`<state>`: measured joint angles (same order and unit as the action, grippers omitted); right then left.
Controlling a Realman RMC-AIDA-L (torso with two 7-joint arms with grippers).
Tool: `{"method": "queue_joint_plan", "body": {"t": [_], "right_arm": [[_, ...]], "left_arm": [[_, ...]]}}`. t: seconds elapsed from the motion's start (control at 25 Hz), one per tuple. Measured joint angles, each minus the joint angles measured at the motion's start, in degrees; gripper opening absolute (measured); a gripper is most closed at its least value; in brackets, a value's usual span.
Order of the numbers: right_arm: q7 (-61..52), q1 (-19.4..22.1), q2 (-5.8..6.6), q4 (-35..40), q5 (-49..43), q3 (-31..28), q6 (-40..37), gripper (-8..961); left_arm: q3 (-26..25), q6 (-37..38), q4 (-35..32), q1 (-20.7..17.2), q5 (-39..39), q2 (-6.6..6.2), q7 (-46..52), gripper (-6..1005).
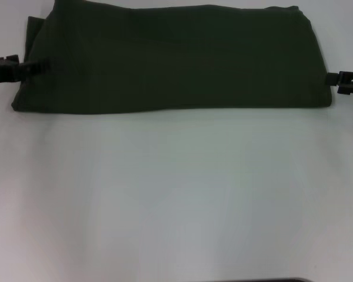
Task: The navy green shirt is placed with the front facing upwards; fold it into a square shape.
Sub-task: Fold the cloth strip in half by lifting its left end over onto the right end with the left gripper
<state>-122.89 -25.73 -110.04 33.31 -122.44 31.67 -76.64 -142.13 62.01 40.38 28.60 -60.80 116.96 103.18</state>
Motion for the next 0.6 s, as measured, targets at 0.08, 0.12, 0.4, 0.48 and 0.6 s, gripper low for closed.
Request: {"method": "queue_joint_plan", "body": {"t": [0.08, 0.12, 0.4, 0.48, 0.6], "right_arm": [[-0.2, -0.3, -0.22, 0.0, -0.3, 0.1, 0.3, 649], [-0.2, -0.4, -0.32, 0.0, -0.3, 0.1, 0.6, 645], [-0.2, -1.1, -1.27, -1.1, -0.4, 0.5, 3.5, 617], [-0.2, -1.1, -1.28, -1.4, -0.4, 0.5, 4.1, 608], [-0.3, -1.1, -1.28, -1.4, -0.4, 0.5, 4.5, 596]], "left_arm": [[0.0, -0.1, 0.0, -0.1, 0.1, -0.11, 0.1, 875], [0.0, -0.2, 0.0, -0.1, 0.1, -0.12, 0.0, 875], [0.0, -0.5, 0.0, 0.4, 1.3, -0.10, 0.1, 876], [0.0, -0.5, 0.1, 0.6, 1.4, -0.06, 0.1, 876], [0.0, -0.5, 0.1, 0.7, 1.5, -0.06, 0.1, 876]]}}
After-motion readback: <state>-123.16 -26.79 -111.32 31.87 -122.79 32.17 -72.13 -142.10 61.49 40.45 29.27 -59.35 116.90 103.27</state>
